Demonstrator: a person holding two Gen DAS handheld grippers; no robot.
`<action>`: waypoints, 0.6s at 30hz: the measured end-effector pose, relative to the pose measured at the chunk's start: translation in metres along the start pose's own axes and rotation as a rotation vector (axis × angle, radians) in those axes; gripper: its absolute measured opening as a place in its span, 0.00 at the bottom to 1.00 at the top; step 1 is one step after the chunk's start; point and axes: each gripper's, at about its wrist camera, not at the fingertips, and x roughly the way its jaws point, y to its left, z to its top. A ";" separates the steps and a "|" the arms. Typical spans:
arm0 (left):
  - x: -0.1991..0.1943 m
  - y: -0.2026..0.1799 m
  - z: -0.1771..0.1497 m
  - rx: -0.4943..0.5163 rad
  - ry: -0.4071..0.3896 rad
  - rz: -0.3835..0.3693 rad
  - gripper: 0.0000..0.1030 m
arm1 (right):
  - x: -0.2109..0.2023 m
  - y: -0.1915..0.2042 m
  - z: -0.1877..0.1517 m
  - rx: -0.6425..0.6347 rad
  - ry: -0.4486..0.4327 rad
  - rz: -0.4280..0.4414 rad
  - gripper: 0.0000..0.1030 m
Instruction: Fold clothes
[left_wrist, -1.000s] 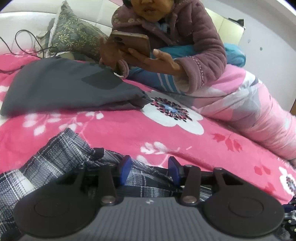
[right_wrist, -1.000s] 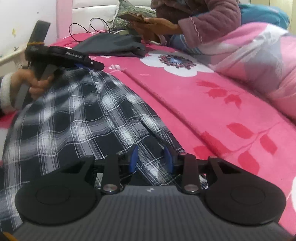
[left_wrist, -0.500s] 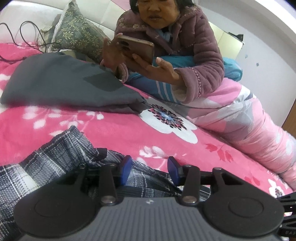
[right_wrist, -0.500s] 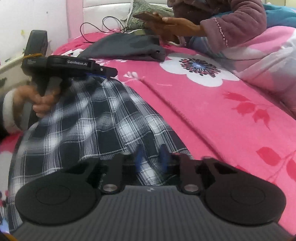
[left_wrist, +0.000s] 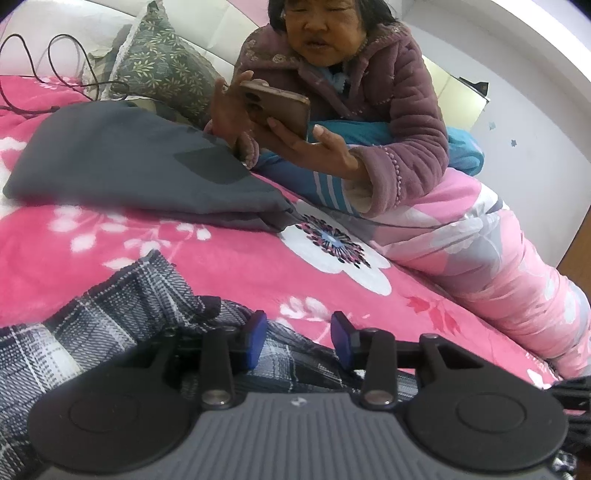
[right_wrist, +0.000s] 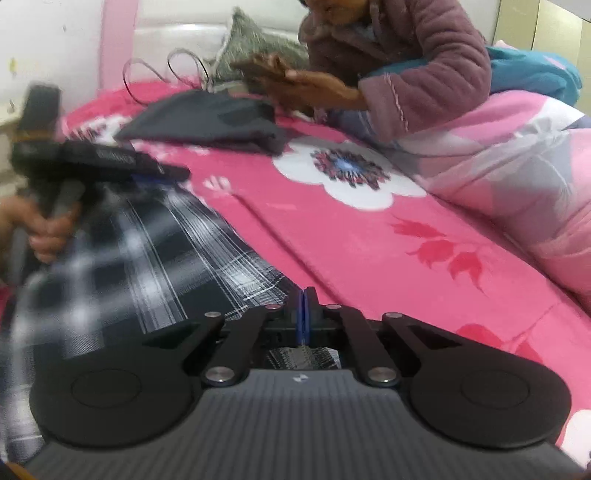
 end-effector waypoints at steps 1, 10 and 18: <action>0.000 0.000 0.000 0.001 0.000 0.001 0.38 | 0.009 0.002 -0.004 -0.013 0.018 -0.019 0.00; 0.001 0.001 -0.001 0.002 -0.002 0.002 0.38 | 0.017 -0.039 -0.020 0.234 0.038 -0.124 0.02; -0.002 -0.020 0.006 0.103 0.027 0.105 0.41 | -0.125 -0.120 -0.085 0.558 -0.061 -0.340 0.03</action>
